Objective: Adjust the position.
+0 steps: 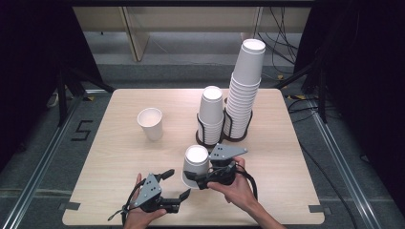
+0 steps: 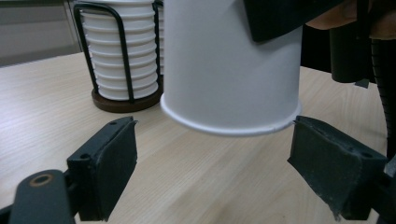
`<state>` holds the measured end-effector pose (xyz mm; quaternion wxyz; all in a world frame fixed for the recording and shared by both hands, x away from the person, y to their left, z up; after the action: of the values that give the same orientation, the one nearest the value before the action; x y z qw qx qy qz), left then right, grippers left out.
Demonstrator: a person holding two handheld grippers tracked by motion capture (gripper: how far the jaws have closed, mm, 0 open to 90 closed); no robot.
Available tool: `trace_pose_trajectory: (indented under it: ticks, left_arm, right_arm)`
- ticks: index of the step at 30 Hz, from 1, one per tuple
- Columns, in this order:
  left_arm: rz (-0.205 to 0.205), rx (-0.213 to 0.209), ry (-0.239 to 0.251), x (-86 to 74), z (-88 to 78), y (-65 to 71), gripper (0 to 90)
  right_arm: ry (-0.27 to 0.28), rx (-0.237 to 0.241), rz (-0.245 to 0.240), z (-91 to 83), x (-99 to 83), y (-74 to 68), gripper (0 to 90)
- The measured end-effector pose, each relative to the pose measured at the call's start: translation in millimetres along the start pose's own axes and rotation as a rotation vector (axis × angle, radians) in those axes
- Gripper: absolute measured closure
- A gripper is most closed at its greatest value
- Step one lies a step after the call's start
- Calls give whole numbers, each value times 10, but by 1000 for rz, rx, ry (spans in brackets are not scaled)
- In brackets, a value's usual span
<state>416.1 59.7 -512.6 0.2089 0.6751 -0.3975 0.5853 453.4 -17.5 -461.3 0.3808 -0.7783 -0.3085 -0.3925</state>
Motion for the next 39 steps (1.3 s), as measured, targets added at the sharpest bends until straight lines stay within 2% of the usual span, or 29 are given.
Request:
trace_pose_trajectory:
  ticks: [1, 3, 4, 5, 6, 7, 8, 12, 13, 17, 18, 19, 20, 21, 22, 24, 25, 26, 27, 29, 31, 32, 33, 34, 35, 36, 37, 39]
  left_arm:
    - [0, -2, 11, 12, 24, 14, 145]
    - [-9, -10, 17, 20, 67, 52, 145]
    - [-4, -14, 9, 15, 73, 62, 145]
    - [-4, -14, 9, 15, 73, 62, 145]
    - [-5, -18, 30, 30, 98, 70, 145]
    - [-5, -16, 9, 16, 92, 73, 145]
    - [-6, -18, 11, 18, 98, 79, 144]
    - [-9, -25, 32, 39, 128, 103, 130]
    - [-5, -24, 17, 29, 122, 103, 119]
    - [-12, -22, 23, 35, 138, 102, 75]
    - [-16, -22, 25, 36, 144, 103, 65]
    - [-19, -21, 30, 40, 151, 104, 56]
    - [-21, -22, 44, 51, 164, 106, 56]
    - [-19, -19, 26, 40, 154, 104, 46]
    - [-27, -17, 26, 41, 161, 104, 39]
    - [-27, -15, 28, 43, 165, 102, 30]
    - [-27, -16, 30, 48, 169, 105, 23]
    - [-27, -16, 30, 48, 169, 105, 22]
    - [-27, -17, 31, 49, 174, 108, 20]
    - [-25, -18, 42, 52, 195, 110, 18]
    - [-27, -12, 26, 42, 195, 119, 20]
    - [-23, -12, 24, 42, 202, 120, 20]
    - [-27, -12, 44, 56, 219, 123, 22]
    - [-27, -13, 48, 59, 223, 125, 26]
    - [-25, -7, 35, 52, 216, 128, 27]
    - [-24, -11, 53, 66, 224, 131, 27]
    - [-18, -8, 41, 62, 205, 130, 28]
    - [-17, -7, 48, 69, 206, 132, 30]
  right_arm:
    - [8, 10, -12, 14, 8, -8, 173]
    - [-8, 19, 15, 26, -21, -42, 174]
    - [-16, -3, 16, 18, -35, -32, 174]
    - [-9, 11, -2, 37, -29, -38, 174]
    - [-9, 11, -2, 37, -29, -38, 174]
    - [-11, 24, -2, 47, -35, -51, 175]
    - [-18, 12, -3, 45, -46, -48, 174]
    - [-18, 38, 1, 78, -64, -100, 176]
    - [-8, 18, -27, 76, -50, -80, 176]
    - [-19, 36, -22, 89, -67, -138, 176]
    - [2, 31, -51, 103, -45, -133, 176]
    - [-10, 50, -19, 105, -65, -174, 176]
    - [-10, 50, -19, 105, -65, -174, 176]
    - [-24, 47, -13, 97, -76, -185, 176]
    - [-14, 56, -24, 107, -65, -194, 177]
    - [-13, 74, -15, 122, -69, -233, 177]
    - [-8, 63, -34, 122, -59, -236, 177]
    - [-10, 66, -30, 124, -62, -244, 177]
    - [-17, 87, -5, 133, -76, -280, 177]
    - [-14, 77, -11, 133, -72, -277, 177]
    - [-19, 81, -8, 131, -75, -286, 177]
    - [0, 78, -33, 136, -53, -274, 177]
    - [-21, 84, -5, 131, -80, -304, 177]
    - [-20, 89, 0, 134, -82, -322, 177]
    - [-12, 95, -3, 146, -75, -327, 177]
    - [3, 93, -27, 149, -57, -317, 177]
    - [-4, 103, -16, 149, -66, -335, 177]
    - [-14, 109, -9, 146, -73, -344, 176]
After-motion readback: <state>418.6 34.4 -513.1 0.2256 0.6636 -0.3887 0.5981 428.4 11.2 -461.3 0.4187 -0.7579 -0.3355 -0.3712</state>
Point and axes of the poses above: each handheld gripper's, and its own axes: z roughly forward along the jaws, x roughly out of its top, y roughly to its right, the point moved 10 cm from there along z, roughly forward along the jaws, and after that the axes turned 14 degrees about z, right-handed, at the moved point
